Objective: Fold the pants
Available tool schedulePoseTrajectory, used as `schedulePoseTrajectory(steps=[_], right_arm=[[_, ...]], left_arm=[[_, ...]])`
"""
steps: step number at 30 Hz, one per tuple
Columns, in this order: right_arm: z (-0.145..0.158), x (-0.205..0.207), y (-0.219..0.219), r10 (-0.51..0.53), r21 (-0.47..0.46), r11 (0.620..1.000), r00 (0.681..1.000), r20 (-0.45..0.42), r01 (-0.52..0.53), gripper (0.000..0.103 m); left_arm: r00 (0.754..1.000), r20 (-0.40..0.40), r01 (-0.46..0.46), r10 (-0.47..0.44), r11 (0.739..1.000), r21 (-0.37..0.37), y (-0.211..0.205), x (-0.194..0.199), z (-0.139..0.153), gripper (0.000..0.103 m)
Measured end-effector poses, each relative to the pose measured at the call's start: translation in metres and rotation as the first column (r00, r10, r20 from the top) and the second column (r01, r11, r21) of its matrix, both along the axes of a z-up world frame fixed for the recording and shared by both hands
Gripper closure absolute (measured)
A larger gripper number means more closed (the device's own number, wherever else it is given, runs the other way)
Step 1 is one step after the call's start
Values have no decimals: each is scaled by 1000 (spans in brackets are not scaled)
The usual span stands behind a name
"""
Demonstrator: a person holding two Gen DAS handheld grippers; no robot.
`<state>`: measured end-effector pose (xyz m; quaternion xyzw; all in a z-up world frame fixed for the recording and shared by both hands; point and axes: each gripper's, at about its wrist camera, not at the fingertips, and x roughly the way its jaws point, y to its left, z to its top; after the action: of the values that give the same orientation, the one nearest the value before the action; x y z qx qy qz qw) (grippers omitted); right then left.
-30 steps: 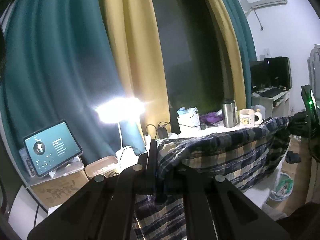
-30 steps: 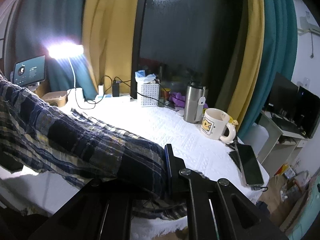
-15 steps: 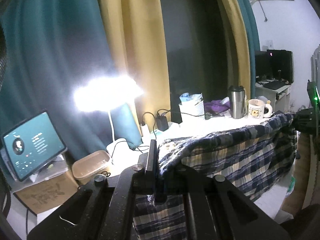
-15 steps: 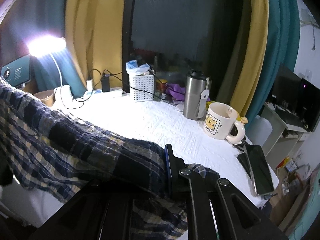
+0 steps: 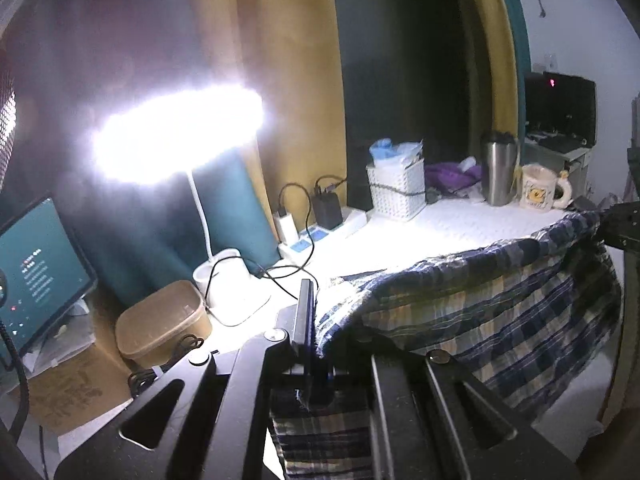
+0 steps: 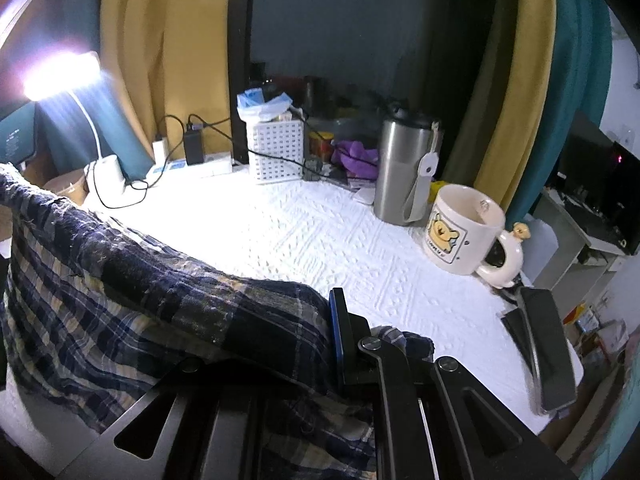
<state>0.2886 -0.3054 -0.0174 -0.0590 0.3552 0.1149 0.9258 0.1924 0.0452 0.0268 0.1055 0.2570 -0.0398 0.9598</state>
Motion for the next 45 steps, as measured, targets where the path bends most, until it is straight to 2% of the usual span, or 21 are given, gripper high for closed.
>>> schedulePoseTrajectory(steps=[9, 15, 17, 28, 29, 30, 33, 41, 43, 44, 45], right_arm=[[-27, 34, 11, 9, -9, 1000, 998, -65, -9, 93], [-45, 54, 22, 17, -18, 1000, 994, -110, -19, 93], [-50, 59, 25, 15, -22, 1000, 992, -123, -18, 93], [-74, 81, 29, -6, -32, 1000, 983, -185, 0, 92], [-75, 82, 28, -9, -31, 1000, 982, -190, 3, 92], [-75, 83, 28, -12, -31, 1000, 981, -192, 6, 92], [-77, 87, 27, -8, -35, 999, 978, -209, 1, 92], [-72, 92, 31, -2, -43, 999, 977, -214, -8, 91], [-69, 92, 31, -14, -56, 998, 979, -206, 2, 84], [-68, 92, 30, -26, -66, 998, 979, -201, 13, 73], [-67, 93, 28, -41, -75, 997, 980, -194, 27, 54]], left_arm=[[994, -104, 21, -14, 998, 61, 5, 50, -41, 99], [984, -179, 1, 5, 999, 35, 17, 81, -75, 99], [980, -200, -4, 8, 1000, 19, 21, 88, -82, 95], [952, -306, -39, 27, 999, -33, 35, 127, -122, 92], [948, -317, -48, 36, 998, -31, 36, 131, -126, 84], [944, -325, -72, 60, 997, -26, 38, 134, -129, 71], [938, -330, -131, 108, 990, -47, 49, 137, -132, 49], [932, -333, -178, 144, 981, -74, 62, 135, -130, 48], [926, -325, -222, 192, 973, -58, 70, 136, -127, 48], [922, -328, -236, 205, 970, -56, 74, 137, -127, 48], [919, -333, -245, 212, 968, -59, 77, 137, -127, 48]])
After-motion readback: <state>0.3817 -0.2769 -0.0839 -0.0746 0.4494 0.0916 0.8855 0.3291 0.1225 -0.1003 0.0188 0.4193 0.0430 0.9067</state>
